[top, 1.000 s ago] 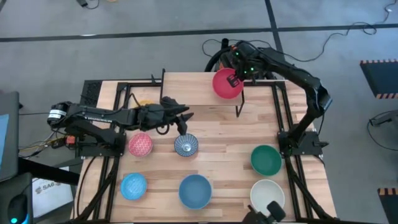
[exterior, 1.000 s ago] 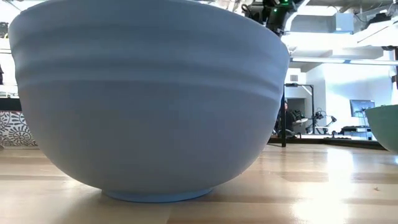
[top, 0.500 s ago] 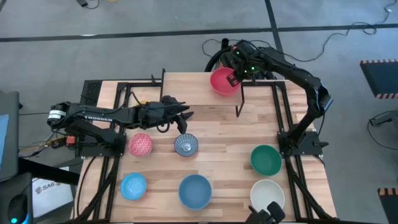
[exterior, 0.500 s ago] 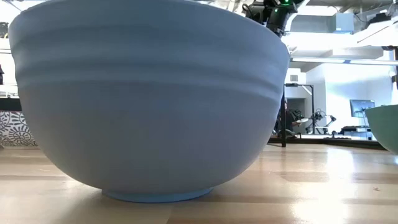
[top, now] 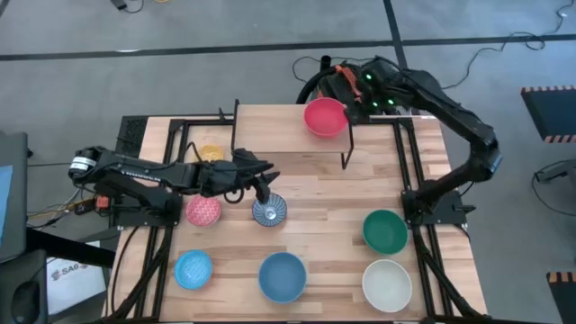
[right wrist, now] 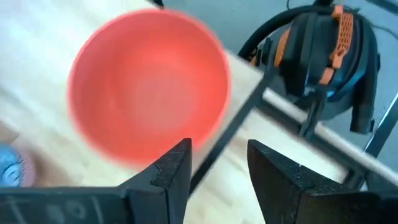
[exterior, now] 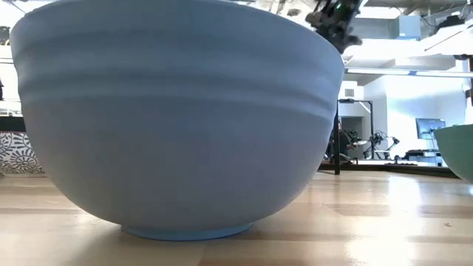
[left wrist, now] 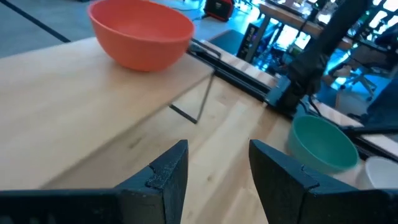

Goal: Place and stack bowls onto a shelf
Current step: Stack the green bowl on top of the red bowl on the shelf

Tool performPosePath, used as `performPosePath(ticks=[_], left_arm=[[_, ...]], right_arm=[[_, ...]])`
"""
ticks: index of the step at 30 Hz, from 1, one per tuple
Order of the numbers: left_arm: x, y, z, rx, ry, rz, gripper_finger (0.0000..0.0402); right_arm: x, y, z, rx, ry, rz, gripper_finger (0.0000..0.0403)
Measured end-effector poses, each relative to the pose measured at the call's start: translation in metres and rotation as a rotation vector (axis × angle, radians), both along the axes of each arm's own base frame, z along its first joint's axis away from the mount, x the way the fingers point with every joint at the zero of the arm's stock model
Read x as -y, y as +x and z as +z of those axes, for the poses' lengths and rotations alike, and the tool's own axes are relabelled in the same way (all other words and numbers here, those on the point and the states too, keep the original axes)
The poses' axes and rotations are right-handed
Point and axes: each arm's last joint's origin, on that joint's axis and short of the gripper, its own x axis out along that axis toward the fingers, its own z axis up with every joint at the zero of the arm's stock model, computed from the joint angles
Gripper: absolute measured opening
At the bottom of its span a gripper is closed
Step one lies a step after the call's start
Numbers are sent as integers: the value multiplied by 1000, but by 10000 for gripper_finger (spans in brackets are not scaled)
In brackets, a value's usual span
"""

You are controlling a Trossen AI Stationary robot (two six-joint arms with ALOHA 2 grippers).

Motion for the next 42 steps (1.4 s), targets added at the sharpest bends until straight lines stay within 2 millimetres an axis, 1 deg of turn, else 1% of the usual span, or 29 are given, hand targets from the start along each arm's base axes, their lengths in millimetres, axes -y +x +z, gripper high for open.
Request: performPosePath(ticks=[2, 4, 8, 10, 13, 15, 18, 21, 23, 28, 32, 37, 40, 42], left_arm=[[6, -1, -2, -8, -4, -12, 153], [12, -2, -4, -9, -14, -28, 153], [23, -4, -12, -18, -43, -61, 153], [28, -5, -14, -22, -48, -79, 153], [35, -2, -17, -32, -39, -101, 153], [37, 1, -22, -43, -42, -110, 153], [40, 10, -32, -55, -66, -127, 153], [44, 20, -42, -51, -82, -160, 153], [47, 27, -46, -24, -99, -173, 153], [51, 33, -53, -10, -138, -180, 155], [55, 32, -55, -14, -147, -170, 167], [58, 31, -56, -24, -139, -161, 192], [59, 31, -57, -27, -140, -159, 198], [59, 30, -58, -37, -154, -152, 198]], right_arm=[[-16, -10, 2, -11, 22, 9, 180], [-36, -19, 0, -18, 47, 26, 180], [-79, -44, -18, -39, 102, 84, 180], [-100, -56, -34, -48, 130, 125, 180], [-126, -69, -62, -82, 188, 188, 180], [-140, -74, -82, -120, 237, 222, 180], [-155, -80, -109, -192, 278, 253, 180], [-166, -81, -131, -269, 307, 302, 180], [-173, -79, -143, -293, 339, 341, 180], [-184, -70, -168, -342, 365, 396, 180], [-187, -65, -186, -400, 365, 400, 185], [-184, -62, -211, -478, 370, 389, 186], [-184, -59, -219, -486, 382, 388, 175], [-185, -57, -222, -490, 389, 388, 156]])
